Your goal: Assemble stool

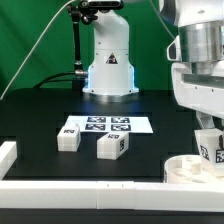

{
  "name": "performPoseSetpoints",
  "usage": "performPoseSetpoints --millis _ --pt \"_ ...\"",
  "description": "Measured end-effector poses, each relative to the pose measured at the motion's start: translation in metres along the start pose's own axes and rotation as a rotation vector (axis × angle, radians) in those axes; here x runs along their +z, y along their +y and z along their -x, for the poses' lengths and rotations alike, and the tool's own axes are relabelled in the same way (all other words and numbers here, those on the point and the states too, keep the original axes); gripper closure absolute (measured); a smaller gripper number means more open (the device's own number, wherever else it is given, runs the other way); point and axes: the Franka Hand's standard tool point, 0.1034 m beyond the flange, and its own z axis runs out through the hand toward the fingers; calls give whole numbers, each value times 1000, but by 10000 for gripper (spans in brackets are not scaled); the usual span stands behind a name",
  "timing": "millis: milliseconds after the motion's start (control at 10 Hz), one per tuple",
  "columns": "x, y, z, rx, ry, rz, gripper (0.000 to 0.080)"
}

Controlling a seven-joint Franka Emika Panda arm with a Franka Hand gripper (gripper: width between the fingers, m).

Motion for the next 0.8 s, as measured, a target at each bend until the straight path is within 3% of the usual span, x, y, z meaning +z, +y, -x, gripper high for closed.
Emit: performPoseSetpoints --millis 300,800 --pt "2 0 5 344 -46 -22 459" --pt "3 0 7 588 -74 -18 459"
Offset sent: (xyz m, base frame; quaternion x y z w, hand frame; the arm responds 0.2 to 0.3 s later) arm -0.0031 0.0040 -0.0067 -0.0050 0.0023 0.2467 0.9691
